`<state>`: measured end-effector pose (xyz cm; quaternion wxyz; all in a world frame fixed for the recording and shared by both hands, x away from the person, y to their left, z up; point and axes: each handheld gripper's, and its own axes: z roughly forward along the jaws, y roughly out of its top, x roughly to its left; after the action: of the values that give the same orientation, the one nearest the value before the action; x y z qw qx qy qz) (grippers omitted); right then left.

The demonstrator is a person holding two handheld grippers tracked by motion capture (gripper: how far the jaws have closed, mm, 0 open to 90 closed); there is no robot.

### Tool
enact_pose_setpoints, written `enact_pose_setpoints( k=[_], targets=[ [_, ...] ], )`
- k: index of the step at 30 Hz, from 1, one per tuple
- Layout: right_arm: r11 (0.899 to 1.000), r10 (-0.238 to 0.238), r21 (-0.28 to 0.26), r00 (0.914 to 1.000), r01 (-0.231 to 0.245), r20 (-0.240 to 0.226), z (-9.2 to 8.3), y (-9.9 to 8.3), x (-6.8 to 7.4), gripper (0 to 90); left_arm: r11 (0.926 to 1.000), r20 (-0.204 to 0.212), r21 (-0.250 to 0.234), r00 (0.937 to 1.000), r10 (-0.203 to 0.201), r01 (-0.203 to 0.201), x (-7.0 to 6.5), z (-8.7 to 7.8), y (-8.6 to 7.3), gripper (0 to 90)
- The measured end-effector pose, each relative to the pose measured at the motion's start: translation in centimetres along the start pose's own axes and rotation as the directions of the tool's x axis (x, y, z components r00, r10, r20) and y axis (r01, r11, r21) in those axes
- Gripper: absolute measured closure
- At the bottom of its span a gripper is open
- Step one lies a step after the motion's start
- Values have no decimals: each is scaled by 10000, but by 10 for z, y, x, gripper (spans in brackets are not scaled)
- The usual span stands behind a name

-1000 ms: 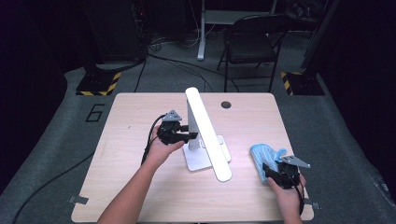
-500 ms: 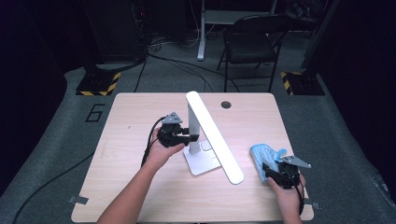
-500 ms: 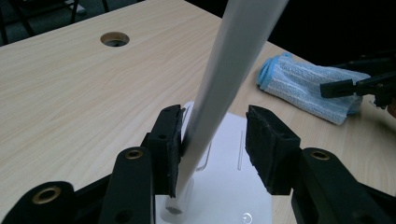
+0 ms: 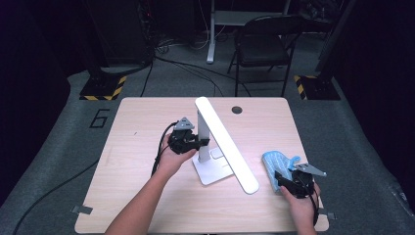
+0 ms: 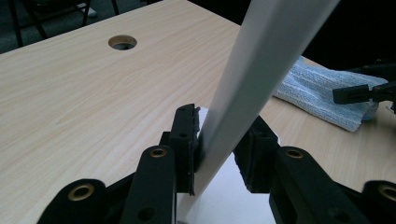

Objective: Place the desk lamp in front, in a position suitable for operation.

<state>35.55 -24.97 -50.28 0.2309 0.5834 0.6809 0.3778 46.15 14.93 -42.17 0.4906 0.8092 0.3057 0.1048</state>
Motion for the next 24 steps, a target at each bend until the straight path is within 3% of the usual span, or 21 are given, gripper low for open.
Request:
enact_pose_setpoints(
  k=[4,8,12,19,24],
  targets=[
    [9999,85,-74,9999,-85,-59,-1,0,1,442,10000,-45,-37,10000,-45,45,-4,-3,-2,708],
    [9998,0,-181,10000,-2,-91,-3,1,2,440,9998,-138,67,9998,164,-163,-8,-6,-4,719],
    [9996,-102,-266,9999,99,-115,-5,1,4,436,10000,-180,-72,9998,-30,28,-11,-10,-8,720],
    [9960,-286,-842,9996,287,17,-15,5,10,421,10000,-228,-69,9997,-18,16,-16,-21,-15,718],
    [9862,-628,-1534,9980,620,-9,-29,11,23,411,10000,-325,-96,9995,-24,21,-22,-27,-20,717]
  ],
)
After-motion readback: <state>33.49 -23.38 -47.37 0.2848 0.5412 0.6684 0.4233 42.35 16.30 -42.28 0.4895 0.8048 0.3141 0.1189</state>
